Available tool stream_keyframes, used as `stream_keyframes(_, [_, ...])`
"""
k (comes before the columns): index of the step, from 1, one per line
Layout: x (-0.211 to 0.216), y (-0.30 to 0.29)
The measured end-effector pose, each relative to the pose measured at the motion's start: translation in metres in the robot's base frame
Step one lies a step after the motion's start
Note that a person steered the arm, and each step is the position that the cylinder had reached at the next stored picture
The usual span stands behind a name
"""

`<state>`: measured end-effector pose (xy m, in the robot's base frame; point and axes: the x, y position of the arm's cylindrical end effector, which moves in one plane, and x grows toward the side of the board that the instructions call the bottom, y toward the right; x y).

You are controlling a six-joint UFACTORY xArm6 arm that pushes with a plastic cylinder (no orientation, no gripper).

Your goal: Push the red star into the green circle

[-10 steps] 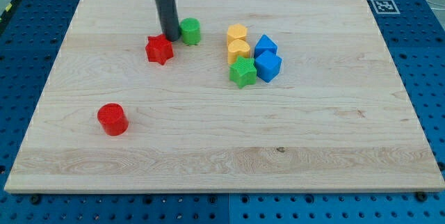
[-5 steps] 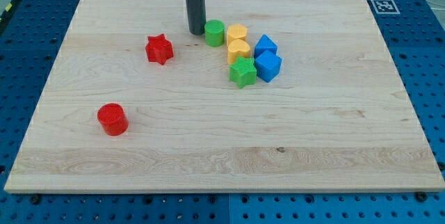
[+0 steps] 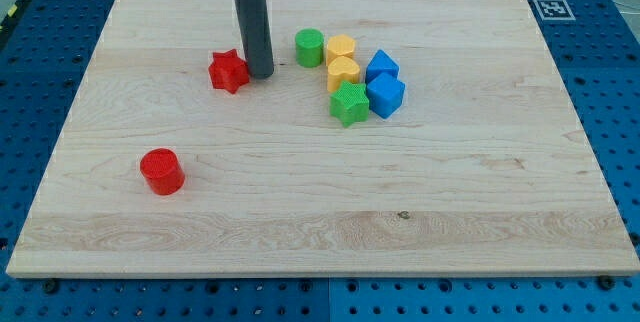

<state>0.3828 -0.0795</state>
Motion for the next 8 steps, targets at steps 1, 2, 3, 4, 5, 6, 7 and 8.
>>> stream_keyframes(1, [0.027,-0.004])
stream_keyframes(2, [0.037,-0.014])
stream_keyframes(3, [0.049,-0.036])
stream_keyframes(4, [0.04,-0.068])
stream_keyframes(5, [0.026,-0.063])
stream_keyframes(6, [0.02,-0.036])
stream_keyframes(7, [0.019,-0.026])
stream_keyframes(8, [0.002,-0.015])
